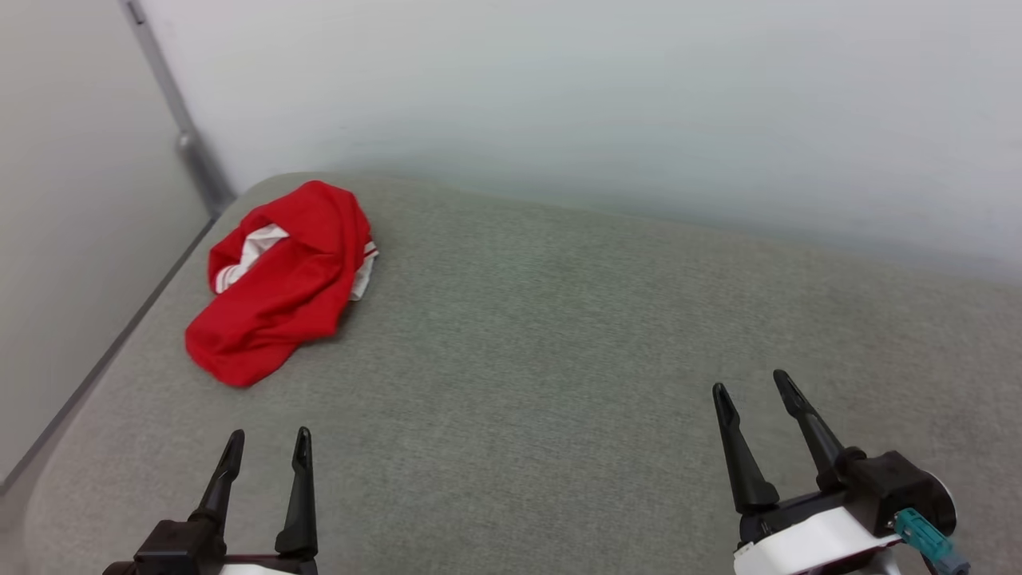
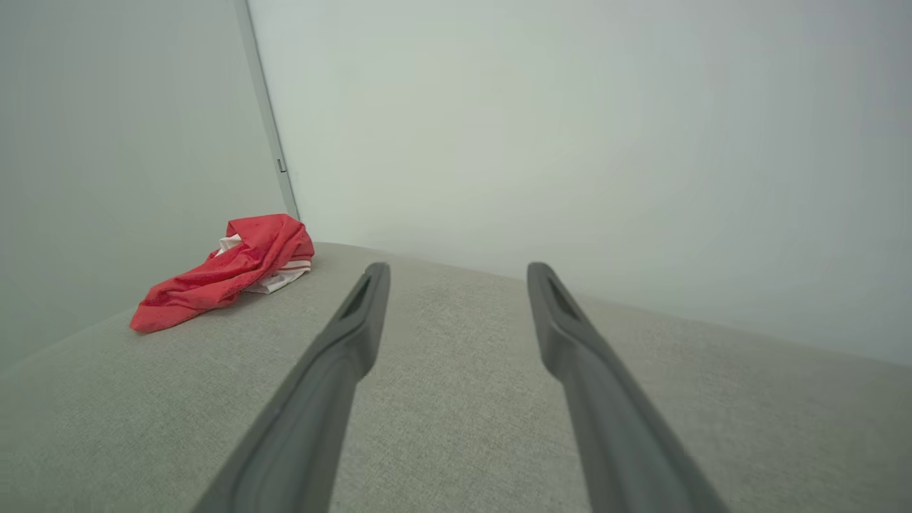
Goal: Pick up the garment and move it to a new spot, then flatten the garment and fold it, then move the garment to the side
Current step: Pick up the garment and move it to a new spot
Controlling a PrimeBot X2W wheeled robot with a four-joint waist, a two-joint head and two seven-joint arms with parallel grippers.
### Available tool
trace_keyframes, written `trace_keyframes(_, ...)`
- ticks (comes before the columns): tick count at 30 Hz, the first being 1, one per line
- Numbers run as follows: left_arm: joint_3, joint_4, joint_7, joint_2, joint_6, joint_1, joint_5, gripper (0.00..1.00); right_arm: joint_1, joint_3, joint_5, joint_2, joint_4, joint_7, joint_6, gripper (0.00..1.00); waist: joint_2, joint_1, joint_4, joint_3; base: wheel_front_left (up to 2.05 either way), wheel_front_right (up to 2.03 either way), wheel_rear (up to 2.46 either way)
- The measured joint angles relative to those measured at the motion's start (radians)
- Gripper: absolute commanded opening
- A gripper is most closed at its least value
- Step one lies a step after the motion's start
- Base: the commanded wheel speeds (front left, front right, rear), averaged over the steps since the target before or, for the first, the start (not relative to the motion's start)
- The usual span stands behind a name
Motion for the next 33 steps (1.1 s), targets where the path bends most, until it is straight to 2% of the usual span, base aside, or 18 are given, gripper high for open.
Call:
trace_keyframes(10,0.011,-0.003,0.000,0.000,-0.004,0.005,-0.005,1.00,0.007,0.015,0.021,0.000,-0.010,0.000,0.000,1.00,0.0000,0.0000,0.107,-0.011,0.00,0.00,0.00)
trace_keyframes(16,0.011,-0.004,0.000,0.000,-0.007,0.018,-0.005,1.00,0.010,0.016,0.022,0.000,-0.011,0.000,0.000,1.00,0.0000,0.0000,0.145,-0.009,0.00,0.00,0.00)
trace_keyframes(24,0.008,-0.008,0.000,0.000,-0.009,0.017,-0.019,1.00,0.010,0.018,0.023,0.000,-0.014,0.000,0.000,1.00,0.0000,0.0000,0.149,0.002,0.00,0.00,0.00)
trace_keyframes(30,0.003,-0.002,0.000,0.000,-0.009,0.007,-0.044,1.00,0.007,0.018,0.015,0.000,-0.015,0.000,0.000,1.00,0.0000,0.0000,0.128,0.019,0.00,0.00,0.00)
trace_keyframes(33,-0.022,0.014,0.000,0.010,-0.009,-0.006,-0.023,1.00,-0.003,0.020,0.007,0.000,-0.022,0.000,0.000,1.00,0.0000,0.0000,0.111,0.037,0.00,0.00,0.00)
